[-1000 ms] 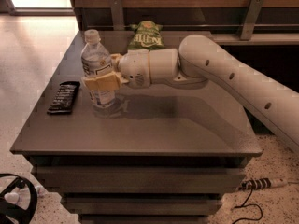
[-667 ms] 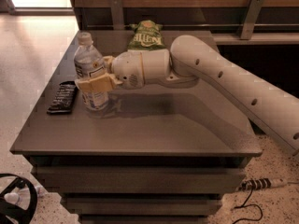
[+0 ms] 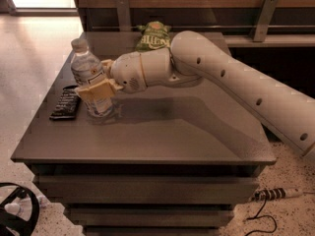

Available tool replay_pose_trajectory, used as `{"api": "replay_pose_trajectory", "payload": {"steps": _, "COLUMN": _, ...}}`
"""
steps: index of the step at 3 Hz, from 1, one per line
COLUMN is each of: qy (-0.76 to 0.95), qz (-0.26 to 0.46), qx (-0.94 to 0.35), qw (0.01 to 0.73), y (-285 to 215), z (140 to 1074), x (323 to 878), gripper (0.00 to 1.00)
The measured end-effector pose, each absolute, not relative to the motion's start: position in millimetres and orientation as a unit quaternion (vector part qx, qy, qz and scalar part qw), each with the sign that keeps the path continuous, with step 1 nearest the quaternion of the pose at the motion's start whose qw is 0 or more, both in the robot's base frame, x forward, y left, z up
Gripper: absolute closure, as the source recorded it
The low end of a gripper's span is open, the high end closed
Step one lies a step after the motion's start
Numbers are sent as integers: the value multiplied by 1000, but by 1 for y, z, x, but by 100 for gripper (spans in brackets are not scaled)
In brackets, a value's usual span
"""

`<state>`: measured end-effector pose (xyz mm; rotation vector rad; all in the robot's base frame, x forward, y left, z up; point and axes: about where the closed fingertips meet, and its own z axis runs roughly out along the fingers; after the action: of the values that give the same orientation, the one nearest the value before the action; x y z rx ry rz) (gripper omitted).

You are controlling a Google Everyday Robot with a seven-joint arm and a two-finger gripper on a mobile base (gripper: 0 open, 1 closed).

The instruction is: Move blue plastic bottle near rxbar chocolate

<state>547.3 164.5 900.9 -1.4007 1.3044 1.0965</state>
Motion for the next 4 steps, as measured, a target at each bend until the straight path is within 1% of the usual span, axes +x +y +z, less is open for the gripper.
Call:
{"api": "replay_pose_trajectory", "payload": {"steps": 1, "qy": 530, "qz": 427, "qx": -579, "qw": 449, "y": 166, "z": 897, "x": 550, "gripper": 85}}
{"api": "replay_pose_trajectory", "payload": {"steps": 3, "qy": 528, "qz": 429, "qx": -581, "qw": 447, "y": 170, "z": 897, "x": 547, "gripper": 39}}
{"api": "replay_pose_trajectory", "payload": {"steps": 4, "qy": 526, "qz": 430, "qx": -582, "qw": 446, "y": 172, "z": 897, "x": 546, "gripper": 15}}
